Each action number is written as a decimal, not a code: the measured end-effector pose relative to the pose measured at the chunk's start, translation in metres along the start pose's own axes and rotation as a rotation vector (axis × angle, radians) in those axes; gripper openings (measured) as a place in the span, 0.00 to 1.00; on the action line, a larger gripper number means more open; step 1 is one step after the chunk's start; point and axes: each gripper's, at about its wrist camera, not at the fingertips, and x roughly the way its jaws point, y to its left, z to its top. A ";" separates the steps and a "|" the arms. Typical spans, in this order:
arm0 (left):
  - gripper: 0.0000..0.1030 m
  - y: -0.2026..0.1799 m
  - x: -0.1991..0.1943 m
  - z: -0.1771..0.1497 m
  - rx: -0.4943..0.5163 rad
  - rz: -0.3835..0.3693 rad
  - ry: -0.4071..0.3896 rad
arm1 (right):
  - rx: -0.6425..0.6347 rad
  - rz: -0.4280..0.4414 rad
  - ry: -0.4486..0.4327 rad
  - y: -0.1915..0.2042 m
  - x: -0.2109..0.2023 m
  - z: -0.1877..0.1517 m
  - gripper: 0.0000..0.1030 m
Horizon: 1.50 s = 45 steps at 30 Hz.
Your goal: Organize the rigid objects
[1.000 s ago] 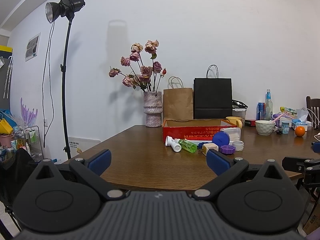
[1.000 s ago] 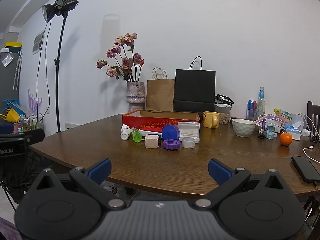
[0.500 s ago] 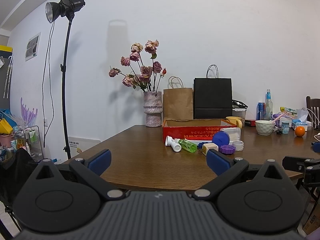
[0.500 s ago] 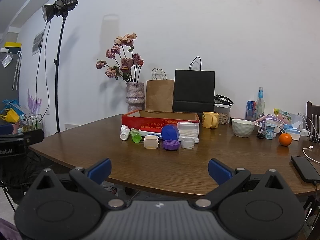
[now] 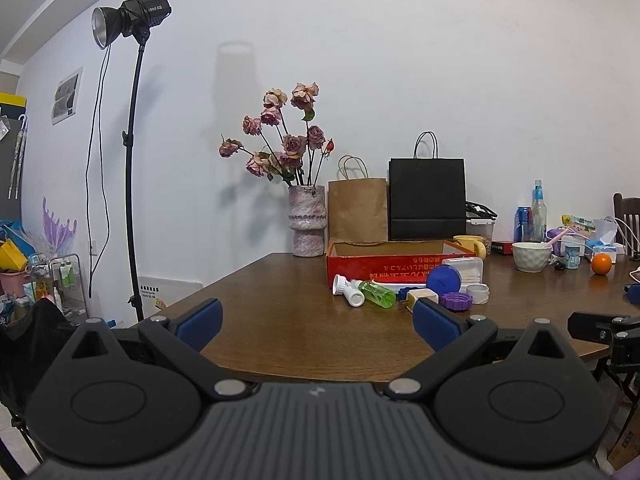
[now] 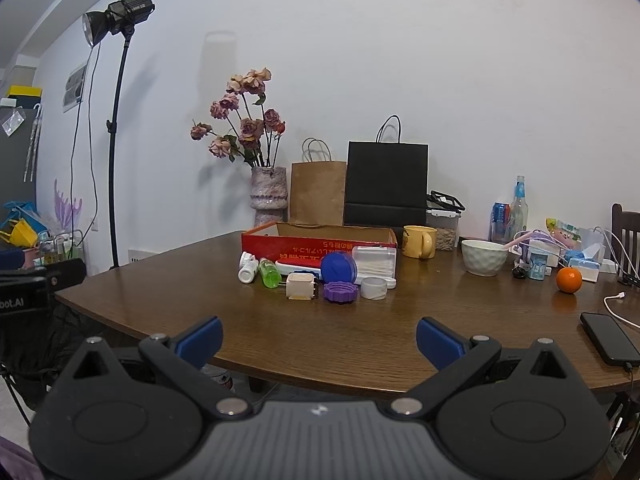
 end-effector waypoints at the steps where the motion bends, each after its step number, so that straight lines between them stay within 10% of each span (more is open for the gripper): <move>1: 1.00 0.000 0.000 0.000 0.000 0.000 0.000 | 0.000 0.000 0.000 0.000 0.000 0.000 1.00; 45: 1.00 0.007 0.075 -0.006 0.042 0.057 0.022 | 0.037 -0.046 0.042 -0.024 0.075 0.002 1.00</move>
